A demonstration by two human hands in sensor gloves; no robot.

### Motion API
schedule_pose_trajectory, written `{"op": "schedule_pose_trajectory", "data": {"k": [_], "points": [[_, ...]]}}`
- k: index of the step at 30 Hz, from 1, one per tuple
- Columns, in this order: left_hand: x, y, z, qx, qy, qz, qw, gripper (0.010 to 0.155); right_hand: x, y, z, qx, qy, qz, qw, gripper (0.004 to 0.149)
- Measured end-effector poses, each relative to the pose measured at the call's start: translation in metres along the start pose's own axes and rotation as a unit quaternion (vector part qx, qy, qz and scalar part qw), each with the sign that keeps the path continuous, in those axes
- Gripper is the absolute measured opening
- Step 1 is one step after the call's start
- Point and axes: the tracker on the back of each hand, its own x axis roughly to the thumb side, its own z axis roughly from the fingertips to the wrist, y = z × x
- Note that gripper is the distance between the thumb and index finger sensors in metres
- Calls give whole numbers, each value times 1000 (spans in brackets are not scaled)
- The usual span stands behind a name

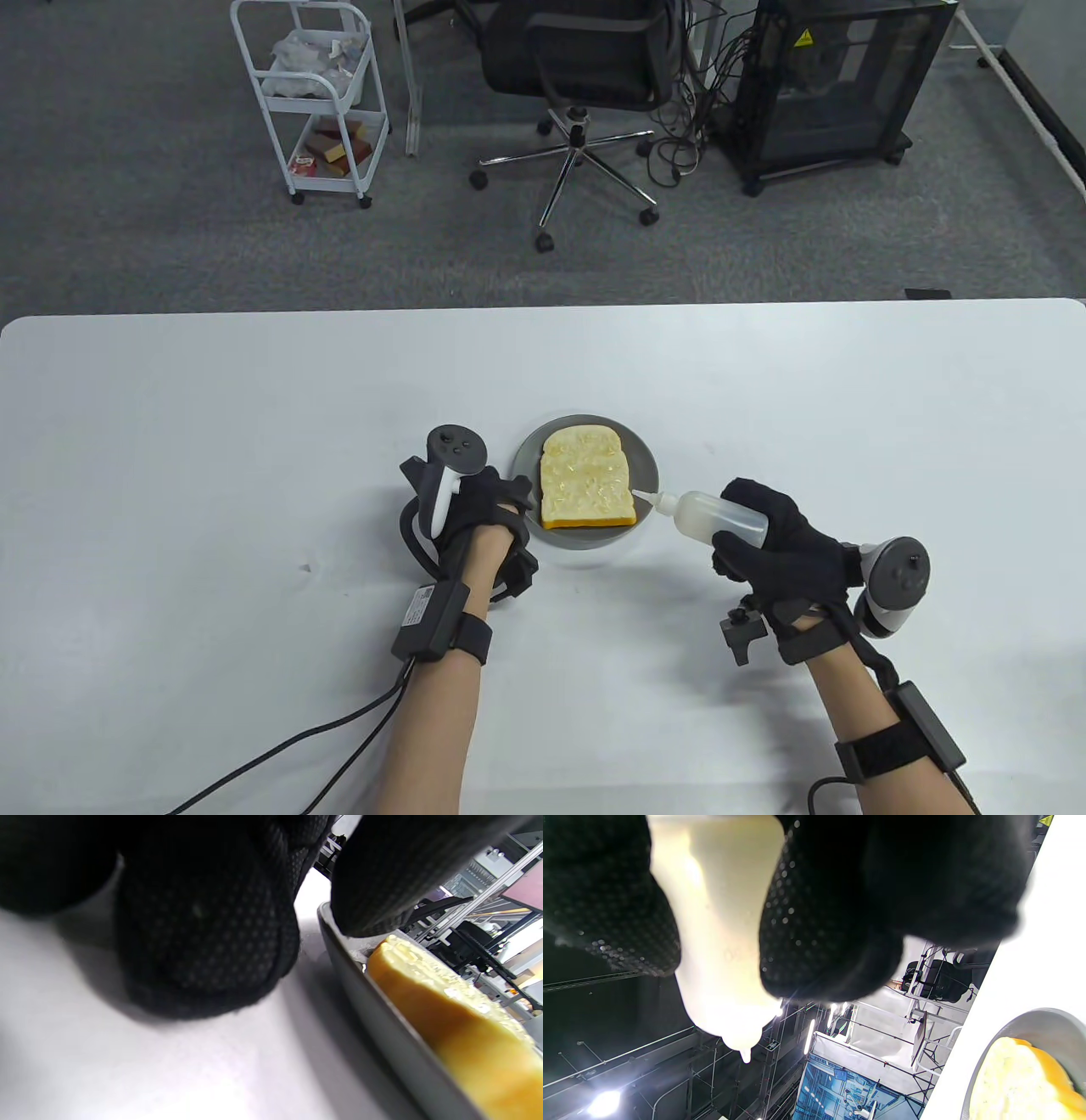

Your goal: Squeeze honey bottle to draw zigzag on toast

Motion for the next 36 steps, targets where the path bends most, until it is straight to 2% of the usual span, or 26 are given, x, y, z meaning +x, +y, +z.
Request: {"op": "schedule_pose_trajectory", "data": {"k": [9,15,18,22,27,30,36], "points": [[4,-6,-4,-21,5,15,1000,47,-2,2,1,9,-1,7,1000,72],[-8,-3,-5,-60,-1,109,992,44,-3,2,1,8,1,10,1000,73],[-14,-6,-6,-95,-15,186,978,42,-4,2,1,5,5,7,1000,73],[-17,-7,-2,-98,-39,227,968,43,-3,3,1,2,9,6,1000,75],[-16,10,14,-74,-69,230,968,45,-1,2,0,0,8,-10,1000,76],[-17,20,29,-86,-93,245,961,52,2,3,0,1,4,-11,1000,77],[-32,32,66,-99,-120,245,957,50,8,7,1,11,-2,-15,1000,78]]}}
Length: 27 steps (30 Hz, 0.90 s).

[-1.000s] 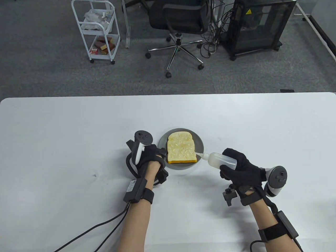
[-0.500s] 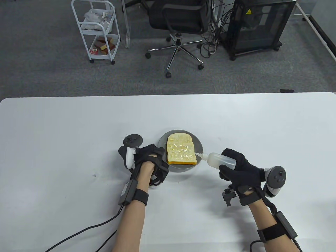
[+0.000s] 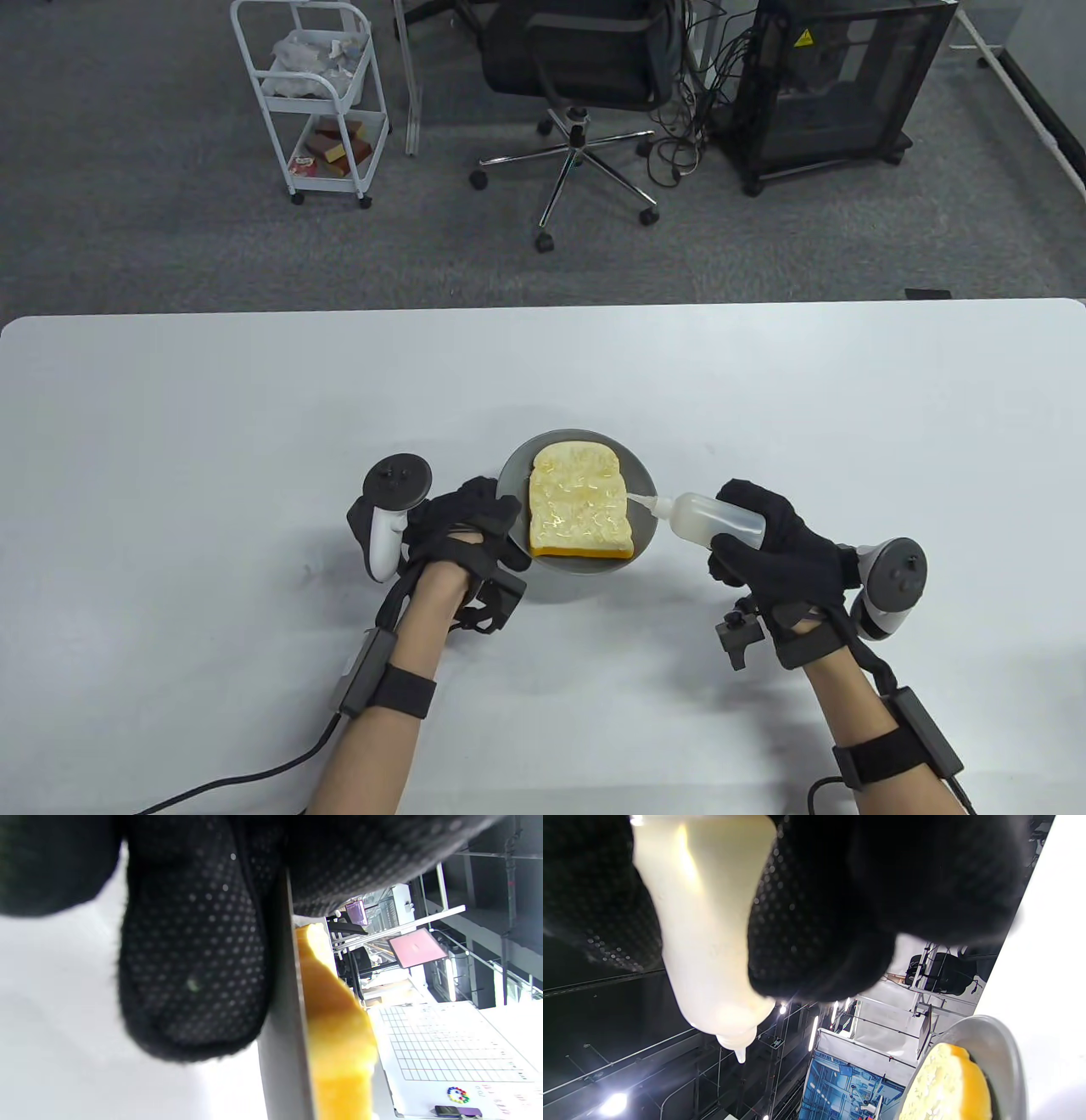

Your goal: Squeeze honey bottle to draw zigzag on toast

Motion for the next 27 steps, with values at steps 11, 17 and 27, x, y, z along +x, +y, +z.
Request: {"op": "schedule_pose_trajectory", "data": {"k": [11,17,27], "points": [[-25,-5,58,-29,-14,42,999,51,21,19,1,28,-16,55,998,79],[-37,-11,60,-27,-24,51,998,51,33,30,-4,38,-5,95,995,79],[-46,-20,55,-25,-23,59,998,50,46,54,-17,55,6,210,976,76]]}}
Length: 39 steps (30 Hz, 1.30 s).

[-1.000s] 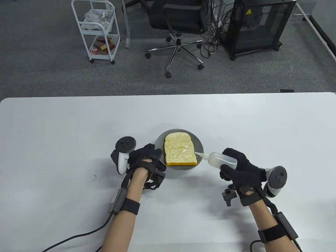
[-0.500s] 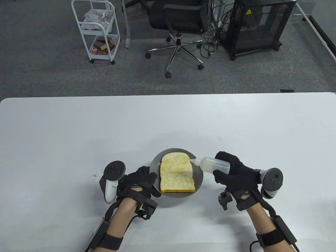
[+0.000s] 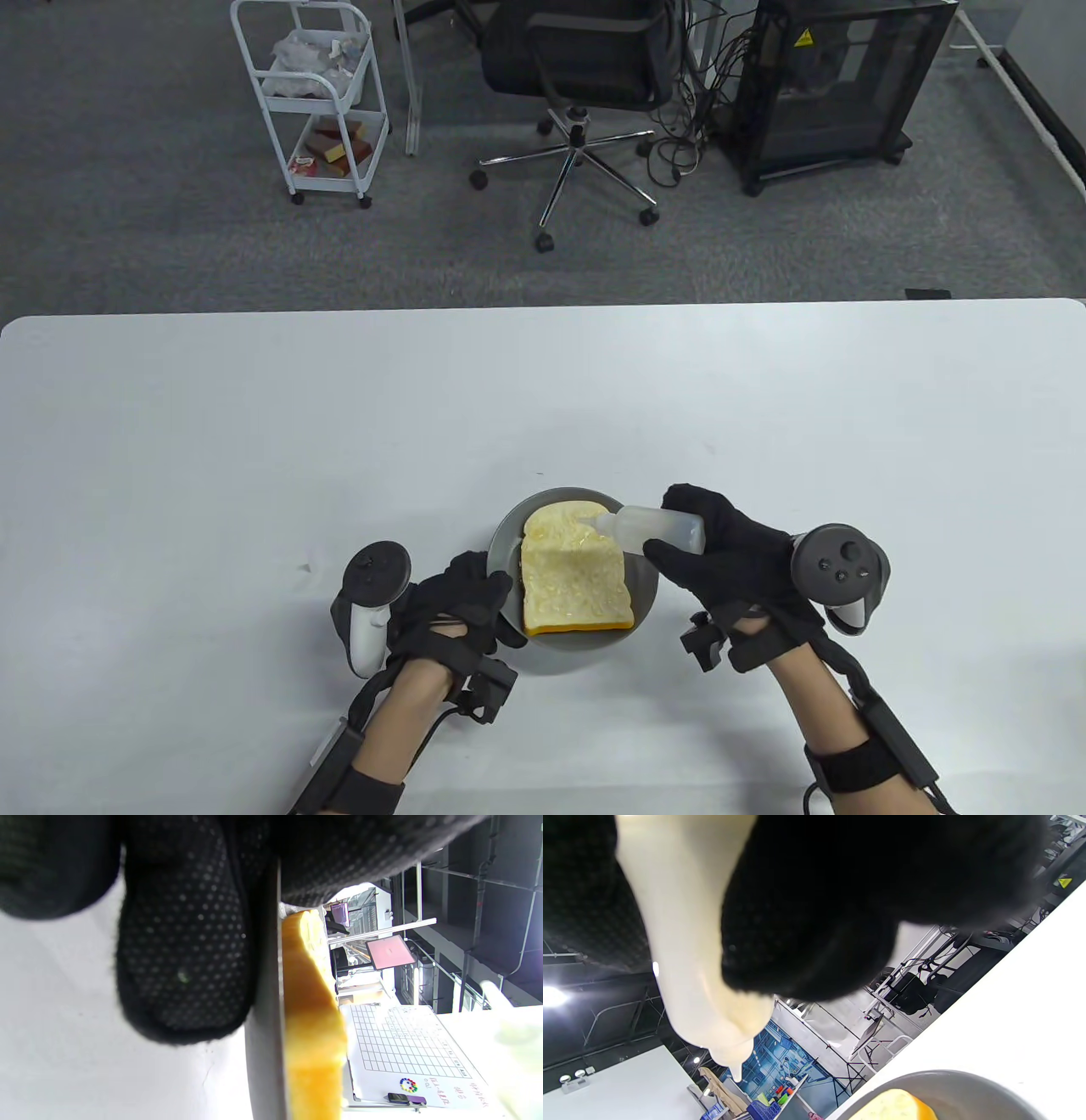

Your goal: Squeeze honey bottle to draw zigzag on toast

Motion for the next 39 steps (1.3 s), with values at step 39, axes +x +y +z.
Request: {"op": "schedule_pose_trajectory", "data": {"k": [39], "points": [[-5,-28,-3,-49,6,-20,999,50,4,36,-2,47,-36,158,986,69]]}}
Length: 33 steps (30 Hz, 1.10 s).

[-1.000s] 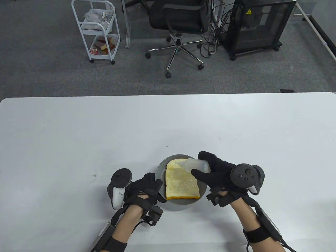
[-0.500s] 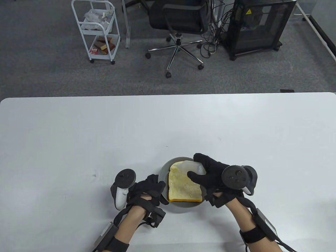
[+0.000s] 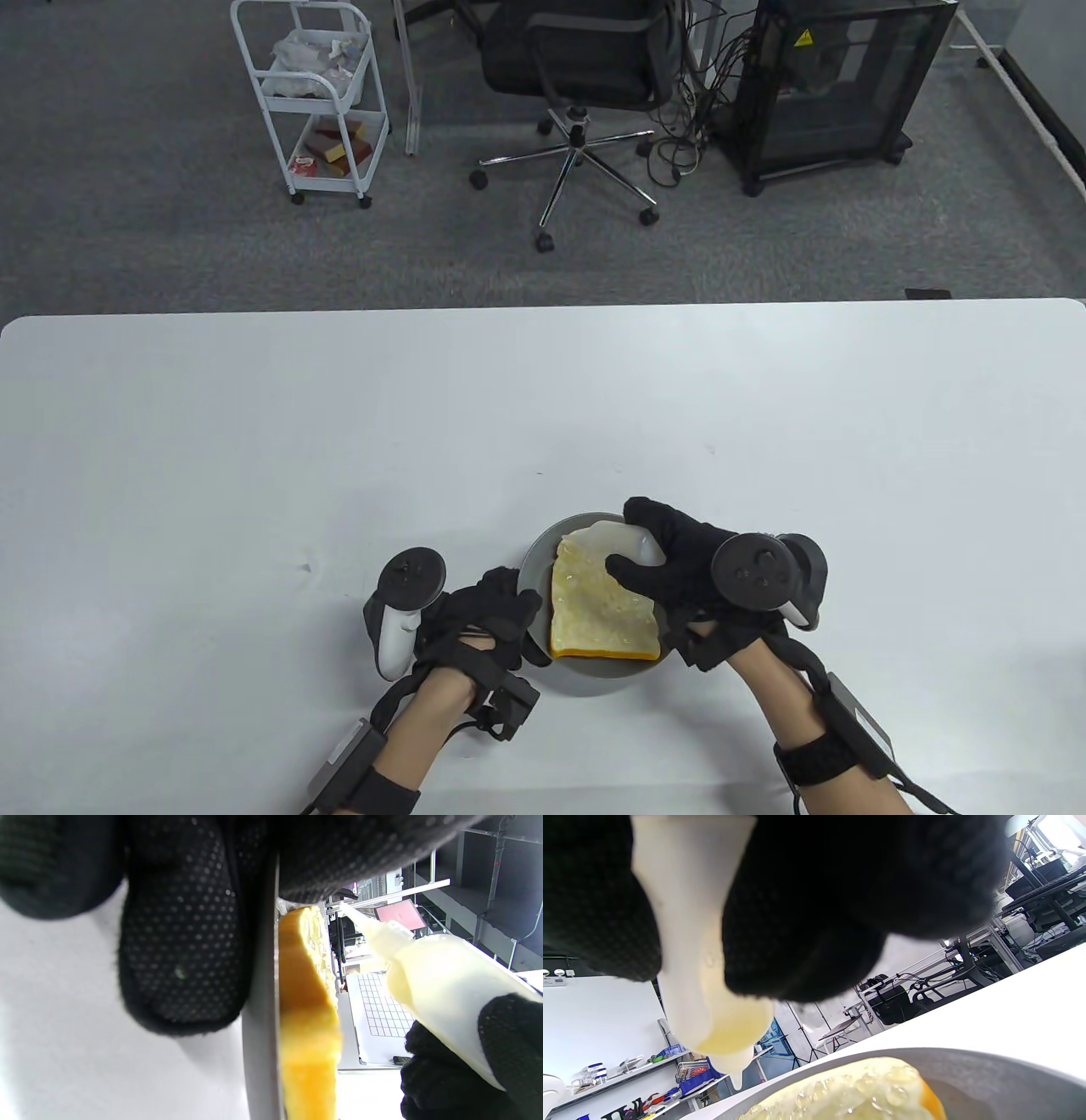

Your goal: Squeeze honey bottle to draw zigzag on toast

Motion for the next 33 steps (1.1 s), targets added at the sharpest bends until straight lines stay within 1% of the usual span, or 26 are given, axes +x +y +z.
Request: {"op": "schedule_pose_trajectory", "data": {"k": [15,33], "points": [[0,-1,1,-2,1,8,1000,50,-3,-3,0,4,7,6,1000,69],[0,0,1,-2,4,18,1000,50,-14,-16,4,-6,23,8,1000,69]]}}
